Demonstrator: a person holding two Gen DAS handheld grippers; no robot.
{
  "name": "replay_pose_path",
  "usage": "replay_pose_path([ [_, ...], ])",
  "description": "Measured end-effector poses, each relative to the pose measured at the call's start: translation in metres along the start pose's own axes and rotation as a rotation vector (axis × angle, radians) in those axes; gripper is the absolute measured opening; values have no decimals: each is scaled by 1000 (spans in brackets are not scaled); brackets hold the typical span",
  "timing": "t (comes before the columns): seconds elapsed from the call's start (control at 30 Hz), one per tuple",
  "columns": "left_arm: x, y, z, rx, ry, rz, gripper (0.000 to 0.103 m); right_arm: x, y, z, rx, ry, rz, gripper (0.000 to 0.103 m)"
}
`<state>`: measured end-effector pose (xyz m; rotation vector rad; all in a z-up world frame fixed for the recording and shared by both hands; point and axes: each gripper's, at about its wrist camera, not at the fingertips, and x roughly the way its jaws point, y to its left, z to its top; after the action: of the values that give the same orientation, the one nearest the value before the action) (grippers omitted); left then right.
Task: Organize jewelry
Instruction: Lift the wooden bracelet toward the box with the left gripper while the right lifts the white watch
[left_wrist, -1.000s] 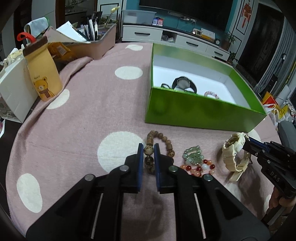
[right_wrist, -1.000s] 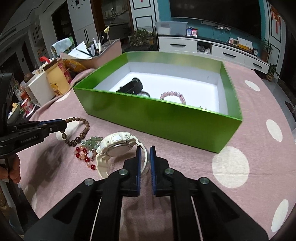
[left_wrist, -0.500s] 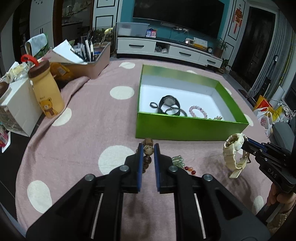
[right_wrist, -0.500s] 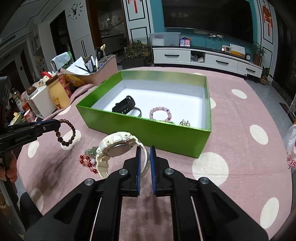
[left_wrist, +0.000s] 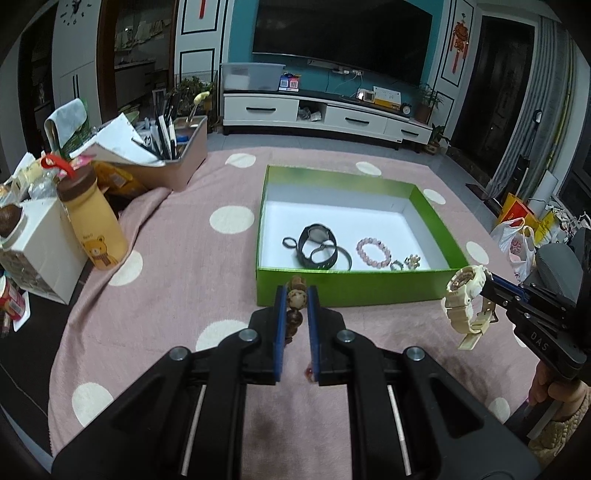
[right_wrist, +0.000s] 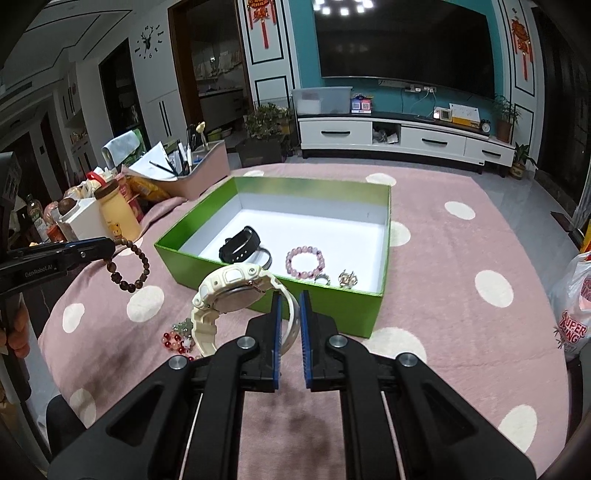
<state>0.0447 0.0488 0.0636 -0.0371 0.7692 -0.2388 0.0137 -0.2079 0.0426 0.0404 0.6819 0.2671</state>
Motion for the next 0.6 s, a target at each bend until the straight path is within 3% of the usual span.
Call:
replay_pose_path([
  [0.6,2,-35,63,62,-65,-45,11,-16,-23,39,5,-105,-47,9],
])
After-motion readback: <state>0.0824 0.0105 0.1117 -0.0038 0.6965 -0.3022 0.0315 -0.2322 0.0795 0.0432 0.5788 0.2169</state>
